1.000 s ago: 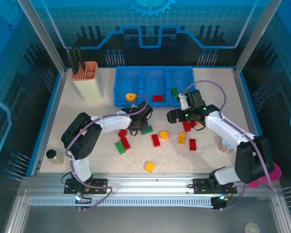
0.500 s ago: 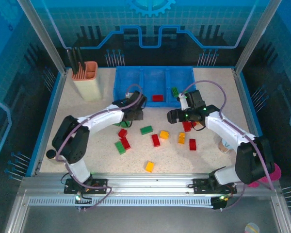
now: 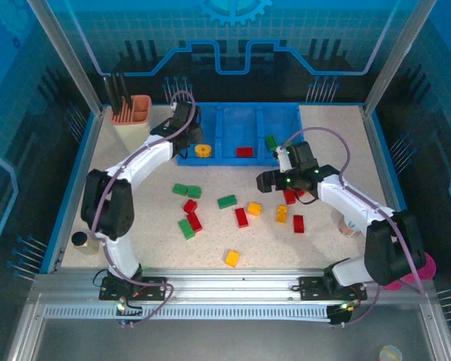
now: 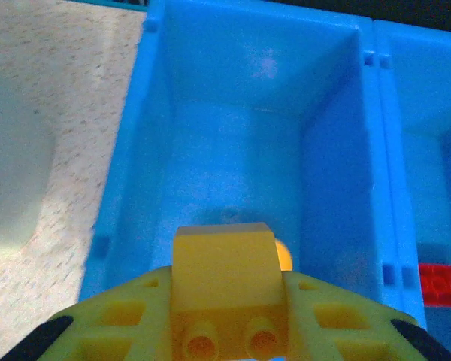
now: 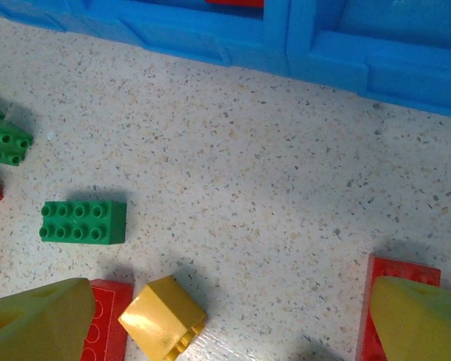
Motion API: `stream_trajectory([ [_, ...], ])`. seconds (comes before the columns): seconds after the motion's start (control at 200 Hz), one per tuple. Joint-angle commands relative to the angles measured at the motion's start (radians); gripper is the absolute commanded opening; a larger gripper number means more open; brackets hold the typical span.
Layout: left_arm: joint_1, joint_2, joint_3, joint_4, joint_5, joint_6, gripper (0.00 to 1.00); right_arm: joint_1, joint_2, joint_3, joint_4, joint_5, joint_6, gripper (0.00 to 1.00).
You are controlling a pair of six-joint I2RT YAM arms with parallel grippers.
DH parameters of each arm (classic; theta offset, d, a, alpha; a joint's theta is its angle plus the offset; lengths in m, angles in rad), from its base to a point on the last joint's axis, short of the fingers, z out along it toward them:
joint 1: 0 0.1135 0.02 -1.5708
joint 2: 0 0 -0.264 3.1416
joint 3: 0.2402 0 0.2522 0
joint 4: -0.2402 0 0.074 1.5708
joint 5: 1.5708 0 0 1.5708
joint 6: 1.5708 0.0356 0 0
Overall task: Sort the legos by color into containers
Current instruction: Place the lego in the container, then pick up the lego from the center of the table.
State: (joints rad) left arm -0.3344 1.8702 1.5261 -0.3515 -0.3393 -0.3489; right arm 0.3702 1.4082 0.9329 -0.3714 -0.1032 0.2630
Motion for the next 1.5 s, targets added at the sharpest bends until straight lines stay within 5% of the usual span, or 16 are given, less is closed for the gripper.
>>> stream_trajectory([
  [0.0,0.011,0.103,0.083,0.035,0.067,0.049,0.32,0.019,-0.006,0.003,0.018,-0.014,0.018,0.95],
  [0.325,0.055,0.352,0.258,0.084,0.119,0.027,0.33,0.025,-0.022,-0.007,-0.008,0.028,0.035,0.96],
  [0.64,0.058,0.405,0.29,0.1,0.137,0.029,0.41,0.063,0.015,0.065,-0.043,0.058,0.011,0.96],
  [0.881,0.057,0.253,0.226,0.09,0.13,0.109,0.64,0.075,0.045,0.088,-0.031,0.055,0.012,0.96],
  [1.101,0.033,-0.007,0.031,0.099,0.113,0.163,0.65,0.094,0.076,0.105,-0.015,0.054,0.025,0.96],
  [1.281,-0.05,-0.225,-0.186,0.046,0.322,0.258,0.68,0.094,0.07,0.152,-0.061,0.069,0.005,0.96],
  [1.496,-0.243,-0.414,-0.467,0.047,0.254,0.219,0.71,0.065,0.04,0.23,-0.167,0.132,0.017,0.98],
])
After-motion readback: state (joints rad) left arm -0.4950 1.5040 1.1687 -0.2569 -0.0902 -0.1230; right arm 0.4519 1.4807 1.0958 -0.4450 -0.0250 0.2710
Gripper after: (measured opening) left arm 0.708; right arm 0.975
